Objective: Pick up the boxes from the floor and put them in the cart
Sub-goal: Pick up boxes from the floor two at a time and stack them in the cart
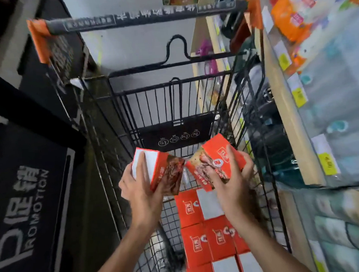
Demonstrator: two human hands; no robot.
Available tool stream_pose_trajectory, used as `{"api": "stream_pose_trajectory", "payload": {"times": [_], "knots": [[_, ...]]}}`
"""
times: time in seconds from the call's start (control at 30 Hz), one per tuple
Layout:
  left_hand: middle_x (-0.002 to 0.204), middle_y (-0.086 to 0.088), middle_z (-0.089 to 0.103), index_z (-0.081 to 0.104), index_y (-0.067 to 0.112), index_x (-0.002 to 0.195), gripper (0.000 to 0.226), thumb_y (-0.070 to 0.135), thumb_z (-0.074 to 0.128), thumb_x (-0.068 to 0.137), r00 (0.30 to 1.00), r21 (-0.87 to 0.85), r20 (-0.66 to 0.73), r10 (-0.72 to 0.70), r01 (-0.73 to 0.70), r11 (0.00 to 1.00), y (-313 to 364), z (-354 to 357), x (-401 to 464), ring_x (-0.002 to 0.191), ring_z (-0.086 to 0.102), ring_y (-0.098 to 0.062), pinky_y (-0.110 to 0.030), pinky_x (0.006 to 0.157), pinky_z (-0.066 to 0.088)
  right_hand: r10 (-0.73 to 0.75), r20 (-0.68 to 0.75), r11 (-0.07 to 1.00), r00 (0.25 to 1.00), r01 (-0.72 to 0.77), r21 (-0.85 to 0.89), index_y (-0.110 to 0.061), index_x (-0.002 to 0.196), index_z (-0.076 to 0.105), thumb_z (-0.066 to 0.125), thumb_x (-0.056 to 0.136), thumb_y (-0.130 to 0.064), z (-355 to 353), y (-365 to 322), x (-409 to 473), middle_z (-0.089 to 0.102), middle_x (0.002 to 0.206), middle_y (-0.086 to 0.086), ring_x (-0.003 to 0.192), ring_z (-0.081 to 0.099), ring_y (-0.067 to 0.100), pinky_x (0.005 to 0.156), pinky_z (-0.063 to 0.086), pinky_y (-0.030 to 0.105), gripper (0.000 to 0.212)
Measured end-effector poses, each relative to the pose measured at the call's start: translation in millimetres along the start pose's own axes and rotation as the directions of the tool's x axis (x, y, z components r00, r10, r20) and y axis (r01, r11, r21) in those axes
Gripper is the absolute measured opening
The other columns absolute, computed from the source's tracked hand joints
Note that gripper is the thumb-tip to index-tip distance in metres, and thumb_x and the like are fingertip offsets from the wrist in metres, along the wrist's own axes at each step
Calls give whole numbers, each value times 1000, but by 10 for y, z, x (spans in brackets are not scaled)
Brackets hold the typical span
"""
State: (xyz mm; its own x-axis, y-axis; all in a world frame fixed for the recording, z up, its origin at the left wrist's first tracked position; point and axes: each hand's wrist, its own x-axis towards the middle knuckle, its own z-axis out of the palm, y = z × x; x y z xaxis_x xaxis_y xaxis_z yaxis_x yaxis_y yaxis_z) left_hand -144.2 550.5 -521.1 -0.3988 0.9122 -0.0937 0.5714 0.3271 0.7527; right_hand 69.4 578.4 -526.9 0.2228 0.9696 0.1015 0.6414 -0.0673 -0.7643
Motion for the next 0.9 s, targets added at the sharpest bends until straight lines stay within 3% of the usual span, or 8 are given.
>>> {"api": "stream_pose_trajectory", "payload": {"times": [0.13, 0.23, 0.37, 0.43, 0.53, 0.63, 0.77, 0.9], "knots": [[150, -8, 26, 29, 38, 154, 84, 38, 76, 85, 997, 15, 8, -79, 79, 997, -212, 254, 46, 137, 21, -29, -57, 114, 24, 14, 27, 1000, 1000, -14, 24, -16, 153, 41, 78, 87, -18, 462, 359, 164, 30, 146, 23, 121, 26, -1, 87, 24, -10, 75], [149, -2, 25, 28, 41, 153, 84, 63, 63, 80, 997, 4, 43, -67, 67, 998, -343, 350, 62, 136, 20, -26, -62, 111, 28, 50, 80, 997, 996, -55, 58, -26, 156, 34, 70, 93, -23, 738, 659, 214, 22, 150, 19, 121, 33, 5, 77, 34, -9, 72], [151, -5, 23, 28, 41, 154, 79, 66, 60, 86, 995, 50, 54, -87, 84, 995, -404, 393, -47, 137, 18, -26, -64, 112, 23, 36, 83, 999, 996, -39, 26, -23, 154, 39, 72, 92, -18, 951, 961, 90, 22, 148, 21, 118, 31, 0, 85, 34, -8, 70], [153, -7, 22, 29, 41, 154, 80, 66, 59, 83, 992, 43, 63, -110, 108, 993, -407, 389, -99, 138, 16, -26, -62, 114, 22, 37, 101, 999, 994, -35, -27, -29, 153, 41, 72, 91, -26, 1013, 1036, 37, 23, 148, 20, 130, 29, 11, 100, 40, 5, 69], [153, -9, 24, 30, 40, 153, 81, 66, 59, 82, 990, 58, 83, -116, 111, 992, -395, 371, -162, 138, 17, -27, -57, 113, 23, 57, 124, 990, 991, -40, -135, -36, 152, 41, 70, 86, -41, 1052, 1111, -27, 28, 143, 14, 134, 33, 30, 103, 49, 44, 73], [152, -4, 23, 30, 42, 153, 80, 63, 65, 84, 987, 46, 105, -124, 120, 992, -362, 361, -197, 137, 15, -21, -55, 111, 25, 121, 88, 971, 989, -100, -219, -33, 147, 49, 84, 75, -37, 1016, 1163, -97, 37, 134, 14, 123, 34, 24, 101, 38, 39, 80], [151, -2, 24, 32, 42, 152, 78, 38, 72, 86, 990, 57, 87, -115, 110, 992, -344, 376, -205, 137, 15, -19, -52, 111, 22, 209, 59, 933, 976, -181, -311, -37, 141, 55, 91, 63, -39, 1068, 1225, -92, 41, 134, 6, 125, 36, 23, 99, 17, 29, 86], [151, -1, 24, 33, 42, 151, 77, 34, 74, 86, 990, 74, 95, -106, 99, 992, -358, 401, -215, 136, 15, -18, -44, 107, 19, 227, 41, 901, 973, -194, -388, -37, 139, 57, 93, 60, -40, 1214, 1271, -106, 42, 138, 3, 127, 36, 24, 99, 23, 34, 87]]}}
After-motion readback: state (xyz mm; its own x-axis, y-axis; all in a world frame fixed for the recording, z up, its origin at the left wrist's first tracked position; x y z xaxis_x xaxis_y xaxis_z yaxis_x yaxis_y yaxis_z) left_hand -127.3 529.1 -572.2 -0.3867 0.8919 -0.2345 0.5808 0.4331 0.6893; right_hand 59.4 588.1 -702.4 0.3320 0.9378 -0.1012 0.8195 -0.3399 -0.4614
